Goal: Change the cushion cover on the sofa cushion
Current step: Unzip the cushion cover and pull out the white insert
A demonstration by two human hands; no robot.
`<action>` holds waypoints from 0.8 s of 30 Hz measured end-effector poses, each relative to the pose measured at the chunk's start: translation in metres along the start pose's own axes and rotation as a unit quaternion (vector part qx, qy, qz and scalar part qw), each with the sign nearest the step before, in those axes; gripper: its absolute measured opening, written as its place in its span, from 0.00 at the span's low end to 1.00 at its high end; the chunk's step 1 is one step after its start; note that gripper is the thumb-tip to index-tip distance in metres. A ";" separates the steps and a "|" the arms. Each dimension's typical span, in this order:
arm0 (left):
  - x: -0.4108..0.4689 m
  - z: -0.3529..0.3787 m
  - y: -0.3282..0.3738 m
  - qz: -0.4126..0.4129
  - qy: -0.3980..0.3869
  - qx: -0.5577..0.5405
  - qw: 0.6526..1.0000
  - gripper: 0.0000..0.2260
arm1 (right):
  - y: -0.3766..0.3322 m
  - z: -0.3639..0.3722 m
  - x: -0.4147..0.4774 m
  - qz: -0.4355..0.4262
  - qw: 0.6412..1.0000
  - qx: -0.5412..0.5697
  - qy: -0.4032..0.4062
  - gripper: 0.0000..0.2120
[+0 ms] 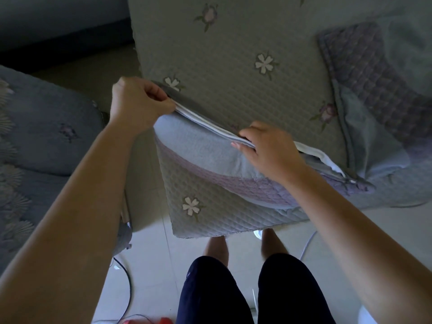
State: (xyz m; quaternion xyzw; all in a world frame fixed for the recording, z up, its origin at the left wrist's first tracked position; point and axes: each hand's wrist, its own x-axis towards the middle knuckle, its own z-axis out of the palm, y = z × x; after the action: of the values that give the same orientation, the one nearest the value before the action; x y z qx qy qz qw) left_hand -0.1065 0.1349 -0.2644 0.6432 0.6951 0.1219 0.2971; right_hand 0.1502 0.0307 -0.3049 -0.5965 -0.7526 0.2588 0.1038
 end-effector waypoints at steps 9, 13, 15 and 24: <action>-0.004 0.008 -0.005 -0.006 0.037 0.018 0.999 0.04 | 0.004 0.002 -0.004 0.058 0.994 0.087 -0.012 0.21; -0.003 0.021 0.006 -0.019 0.065 -0.014 0.998 0.03 | 0.011 -0.015 -0.001 0.095 0.984 0.150 -0.013 0.20; -0.008 0.036 0.015 -0.074 0.114 -0.046 0.990 0.04 | 0.019 -0.019 -0.004 0.105 0.978 0.177 -0.022 0.13; -0.074 0.141 0.037 -0.168 0.019 -0.134 0.977 0.24 | 0.067 -0.008 -0.015 0.138 0.978 0.146 0.052 0.12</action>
State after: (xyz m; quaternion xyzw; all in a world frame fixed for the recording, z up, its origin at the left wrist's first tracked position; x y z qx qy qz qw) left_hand 0.0038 0.0391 -0.3365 0.4694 0.7761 0.1746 0.3833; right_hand 0.2151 0.0287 -0.3301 -0.6860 -0.6106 0.3461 0.1917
